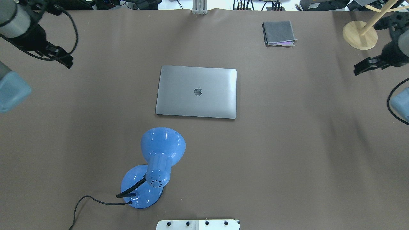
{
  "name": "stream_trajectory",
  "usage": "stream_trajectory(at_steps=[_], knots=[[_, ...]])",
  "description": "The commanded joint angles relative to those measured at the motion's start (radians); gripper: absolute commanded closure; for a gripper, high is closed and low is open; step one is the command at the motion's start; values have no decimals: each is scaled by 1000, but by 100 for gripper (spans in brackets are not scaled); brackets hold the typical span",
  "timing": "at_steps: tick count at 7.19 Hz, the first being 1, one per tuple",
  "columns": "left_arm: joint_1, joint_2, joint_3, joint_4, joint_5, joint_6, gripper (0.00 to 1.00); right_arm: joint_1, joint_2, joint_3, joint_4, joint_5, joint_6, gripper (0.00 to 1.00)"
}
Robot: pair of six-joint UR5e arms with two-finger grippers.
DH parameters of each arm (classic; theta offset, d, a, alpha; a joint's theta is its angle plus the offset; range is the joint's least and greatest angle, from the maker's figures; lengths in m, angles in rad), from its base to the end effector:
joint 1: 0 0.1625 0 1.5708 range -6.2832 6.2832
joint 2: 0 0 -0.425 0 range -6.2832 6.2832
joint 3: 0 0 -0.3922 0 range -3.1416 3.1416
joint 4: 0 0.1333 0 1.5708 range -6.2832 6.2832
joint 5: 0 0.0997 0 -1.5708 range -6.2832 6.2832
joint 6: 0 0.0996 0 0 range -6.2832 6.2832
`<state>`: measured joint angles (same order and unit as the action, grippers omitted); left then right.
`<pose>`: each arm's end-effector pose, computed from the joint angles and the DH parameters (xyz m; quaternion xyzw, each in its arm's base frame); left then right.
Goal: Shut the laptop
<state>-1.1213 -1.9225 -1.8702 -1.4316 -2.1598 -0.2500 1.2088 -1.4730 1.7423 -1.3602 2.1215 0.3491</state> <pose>0.1843 -0.5615 0.3471 0.1314 0.3468 0.1653 0.9139 -0.1179 -0.5405 0.5104 0.1225 -0.3272 -0.0706 0.9343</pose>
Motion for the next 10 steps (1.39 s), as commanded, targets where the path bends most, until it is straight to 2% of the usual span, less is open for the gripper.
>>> stream_trajectory(at_steps=[1, 2, 3, 4, 5, 7, 10], knots=[[-170, 159, 35, 0, -127, 278, 1, 185, -139, 6, -17, 82, -251, 0], [-220, 207, 86, 5, -121, 369, 1, 246, -188, 5, -20, 112, -325, 0], [-265, 217, 147, 11, -127, 377, 1, 273, -237, 5, -37, 104, -341, 0], [-303, 278, 172, -12, -126, 382, 1, 284, -297, -3, -33, 107, -340, 0], [-343, 293, 190, -45, -126, 367, 1, 297, -344, -3, -24, 104, -341, 0], [-377, 297, 215, -43, -124, 367, 1, 301, -349, 17, -22, 107, -346, 0], [-380, 336, 184, -47, -129, 370, 1, 301, -351, 37, -39, 153, -348, 0]])
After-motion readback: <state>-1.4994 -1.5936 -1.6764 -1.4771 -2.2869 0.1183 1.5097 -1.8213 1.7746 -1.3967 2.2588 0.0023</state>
